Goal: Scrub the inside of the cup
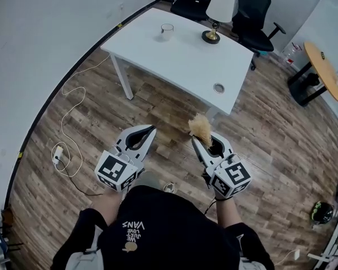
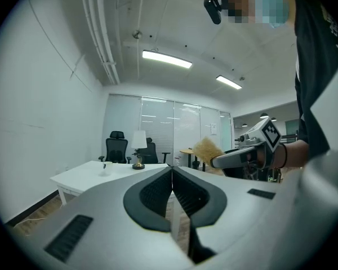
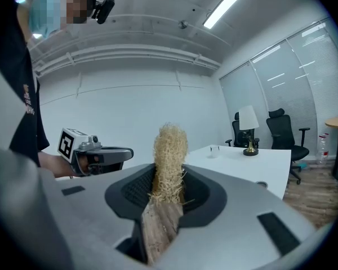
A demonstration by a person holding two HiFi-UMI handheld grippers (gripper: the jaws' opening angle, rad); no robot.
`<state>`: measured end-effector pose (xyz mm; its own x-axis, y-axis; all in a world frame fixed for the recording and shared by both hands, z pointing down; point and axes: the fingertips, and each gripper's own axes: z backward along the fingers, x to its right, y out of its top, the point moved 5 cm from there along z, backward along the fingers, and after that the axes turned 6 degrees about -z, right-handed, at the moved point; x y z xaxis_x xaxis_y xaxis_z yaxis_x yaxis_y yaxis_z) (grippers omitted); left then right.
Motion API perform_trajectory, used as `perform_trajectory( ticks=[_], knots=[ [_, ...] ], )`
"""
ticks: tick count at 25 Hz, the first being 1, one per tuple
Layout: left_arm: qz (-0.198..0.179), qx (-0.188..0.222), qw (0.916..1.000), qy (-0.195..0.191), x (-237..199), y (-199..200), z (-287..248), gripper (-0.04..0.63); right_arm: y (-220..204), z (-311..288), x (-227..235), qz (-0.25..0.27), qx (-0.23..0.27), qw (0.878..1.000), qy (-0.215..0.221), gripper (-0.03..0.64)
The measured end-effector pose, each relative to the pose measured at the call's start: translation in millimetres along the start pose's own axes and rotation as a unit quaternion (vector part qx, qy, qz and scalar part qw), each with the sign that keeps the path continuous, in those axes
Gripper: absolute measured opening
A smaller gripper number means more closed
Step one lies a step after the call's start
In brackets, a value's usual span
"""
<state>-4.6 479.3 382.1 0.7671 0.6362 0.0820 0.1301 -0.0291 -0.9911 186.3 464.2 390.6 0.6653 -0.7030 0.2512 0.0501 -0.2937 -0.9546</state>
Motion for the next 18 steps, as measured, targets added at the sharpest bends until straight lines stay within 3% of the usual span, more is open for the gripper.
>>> perform_trajectory(
  ticks=[10, 18],
  knots=[
    [0.006, 0.005, 1.0000, 0.004, -41, -4, -43, 0.011, 13, -40, 37, 0.000, 0.003, 1.000, -0.008, 0.115],
    [-0.004, 0.012, 0.9999, -0.012, -119, -1, -86, 0.011, 43, -115, 70, 0.001, 0.014, 1.000, -0.020, 0.115]
  ],
)
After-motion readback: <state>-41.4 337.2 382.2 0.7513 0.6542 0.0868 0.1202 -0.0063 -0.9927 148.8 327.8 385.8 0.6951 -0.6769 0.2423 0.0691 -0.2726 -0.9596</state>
